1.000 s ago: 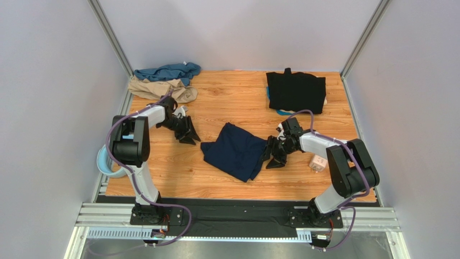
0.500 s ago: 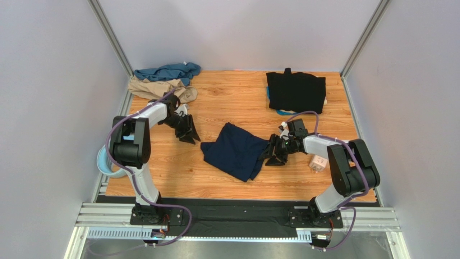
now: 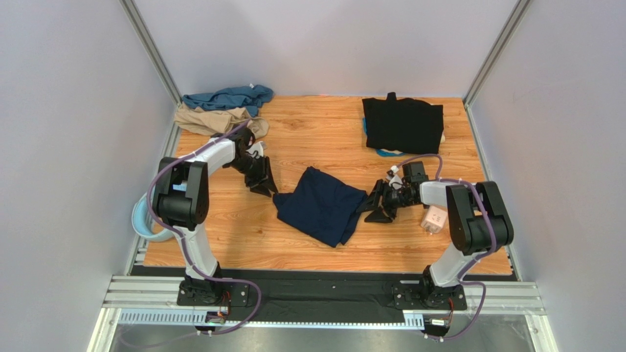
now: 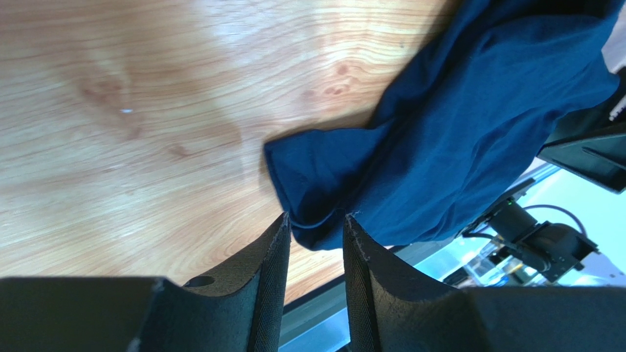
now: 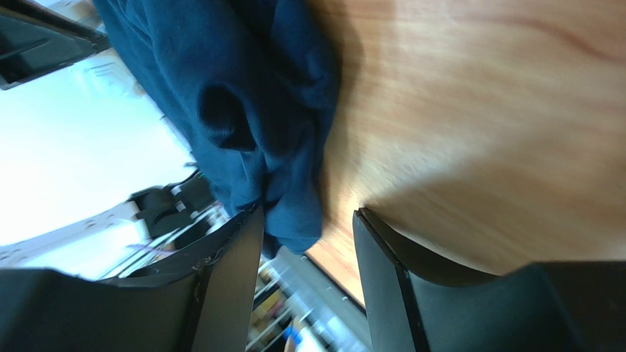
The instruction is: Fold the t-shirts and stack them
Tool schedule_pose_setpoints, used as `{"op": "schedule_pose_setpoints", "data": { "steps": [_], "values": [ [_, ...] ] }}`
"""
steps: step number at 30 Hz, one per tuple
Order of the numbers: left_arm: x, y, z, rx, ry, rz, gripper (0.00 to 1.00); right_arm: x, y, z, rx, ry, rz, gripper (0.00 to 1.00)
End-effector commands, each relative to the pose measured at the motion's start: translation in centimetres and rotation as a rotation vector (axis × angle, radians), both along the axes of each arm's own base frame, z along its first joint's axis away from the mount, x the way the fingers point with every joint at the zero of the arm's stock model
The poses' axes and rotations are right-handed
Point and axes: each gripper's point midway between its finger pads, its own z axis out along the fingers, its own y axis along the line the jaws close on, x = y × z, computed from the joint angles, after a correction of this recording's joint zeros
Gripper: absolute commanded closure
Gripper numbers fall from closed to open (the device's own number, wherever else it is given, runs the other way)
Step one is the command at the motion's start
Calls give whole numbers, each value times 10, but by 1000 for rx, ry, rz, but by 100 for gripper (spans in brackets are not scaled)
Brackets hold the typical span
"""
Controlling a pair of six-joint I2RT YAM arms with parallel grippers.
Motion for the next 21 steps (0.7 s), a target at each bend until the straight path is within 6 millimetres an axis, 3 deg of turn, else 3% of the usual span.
{"op": "schedule_pose_setpoints", "data": {
  "steps": [1,10,16,21],
  "values": [
    [3,-8,14,11,-34,-17,61,19,9,-1,58,-18,14,44],
    [0,-7,13,26,-28,-14,61,35,16,7,118,-50,-1,43],
    [1,-7,12,41,-34,-13,62,40,14,-3,78,-23,-28,43],
    [4,-11,18,49,-52,-12,62,20,14,-18,-10,47,-6,42]
  ]
}}
